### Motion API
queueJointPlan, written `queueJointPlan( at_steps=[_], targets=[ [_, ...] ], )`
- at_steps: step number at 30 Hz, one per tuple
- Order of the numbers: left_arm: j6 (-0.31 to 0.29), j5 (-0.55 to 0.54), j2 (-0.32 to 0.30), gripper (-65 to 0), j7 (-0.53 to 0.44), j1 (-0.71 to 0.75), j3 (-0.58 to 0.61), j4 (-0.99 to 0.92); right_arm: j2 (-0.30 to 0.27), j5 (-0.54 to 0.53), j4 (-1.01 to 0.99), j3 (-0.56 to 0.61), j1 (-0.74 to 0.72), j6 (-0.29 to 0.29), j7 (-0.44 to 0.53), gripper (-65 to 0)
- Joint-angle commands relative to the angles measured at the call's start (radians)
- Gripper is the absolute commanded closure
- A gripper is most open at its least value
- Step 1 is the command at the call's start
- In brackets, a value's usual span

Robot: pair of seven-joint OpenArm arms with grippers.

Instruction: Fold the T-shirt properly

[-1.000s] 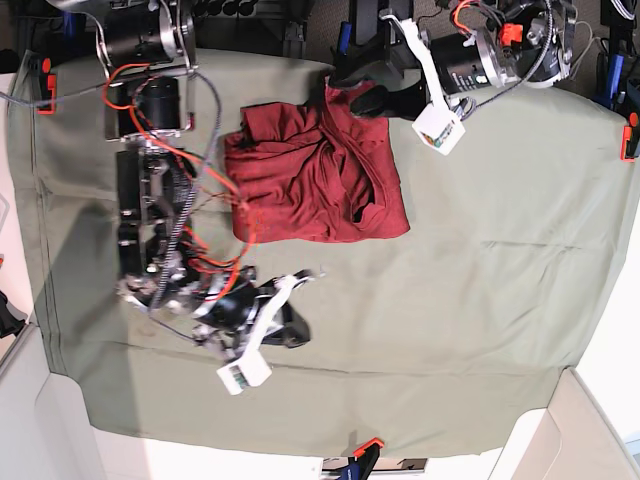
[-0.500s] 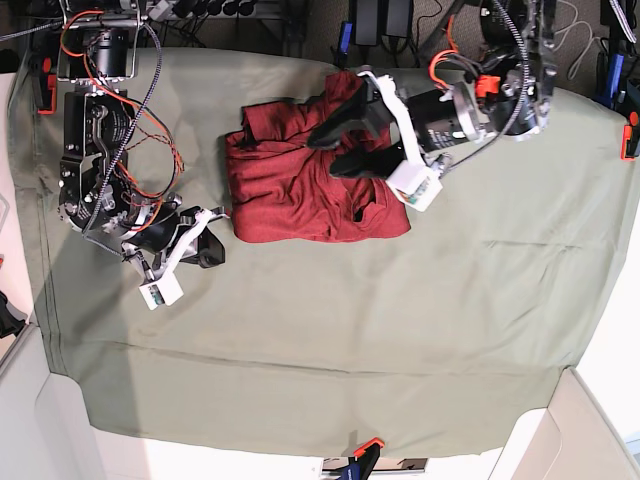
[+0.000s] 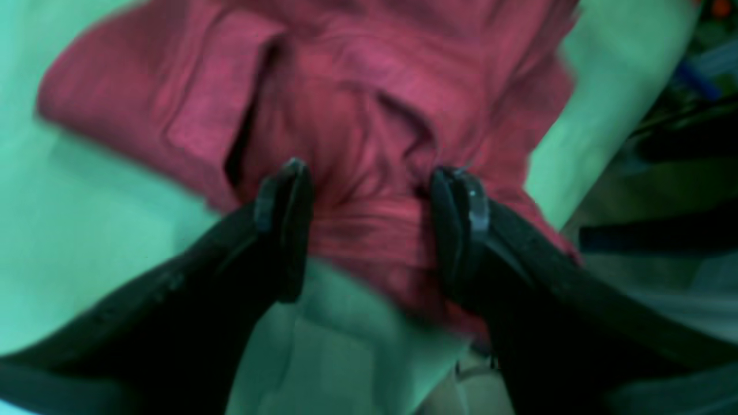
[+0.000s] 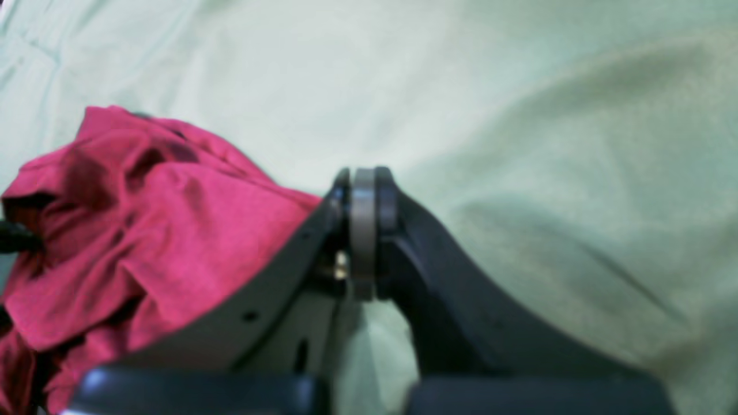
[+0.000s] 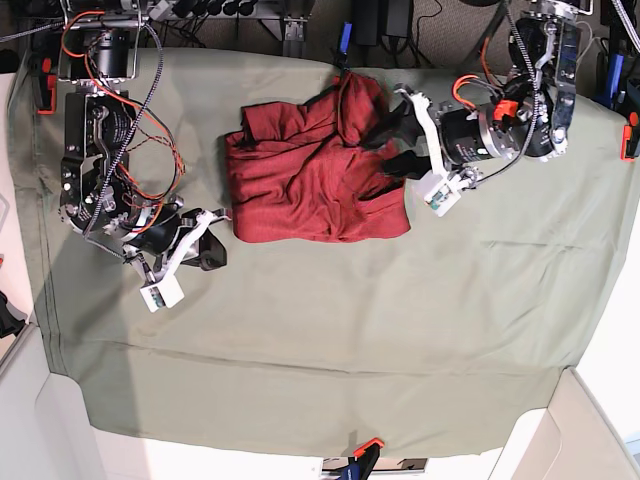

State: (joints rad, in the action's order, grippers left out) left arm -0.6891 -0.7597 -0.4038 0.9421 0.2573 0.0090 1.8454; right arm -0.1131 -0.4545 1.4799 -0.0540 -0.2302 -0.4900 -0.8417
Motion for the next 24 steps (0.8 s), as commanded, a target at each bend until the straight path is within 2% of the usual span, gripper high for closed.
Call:
queueJointPlan(
  at_steps=[1, 6, 13, 18, 24],
  targets=[
    [-0.009, -0.031, -0.026, -35.4, -0.018, -0.005, -0.004, 0.015, -0.003, -0.018, 0.018, -0.003, -0.022, -0.008, 0.024, 0.0],
    [-0.009, -0.155, -0.097, -35.4, -0.017, -0.002, -0.004, 0.025, -0.003, -0.018, 0.018, -0.003, -0.023, -0.008, 0.042, 0.0],
    [-0.009, -0.172, -0.098, -35.4, 0.009, -0.002, -0.047, 0.097, -0.003, -0.017, 0.018, -0.003, -0.024, -0.008, 0.041, 0.0],
    [-0.009, -0.344, -0.097, -35.4, 0.126, 0.000, -0.082, 0.114, -0.003, -0.017, 0.018, -0.003, -0.024, -0.008, 0.057, 0.0],
    [-0.009, -0.358, -0.068, -35.4, 0.120, 0.059, -0.081, 0.173, -0.002, -0.017, 0.017, -0.003, -0.024, -0.008, 0.058, 0.0]
  ],
)
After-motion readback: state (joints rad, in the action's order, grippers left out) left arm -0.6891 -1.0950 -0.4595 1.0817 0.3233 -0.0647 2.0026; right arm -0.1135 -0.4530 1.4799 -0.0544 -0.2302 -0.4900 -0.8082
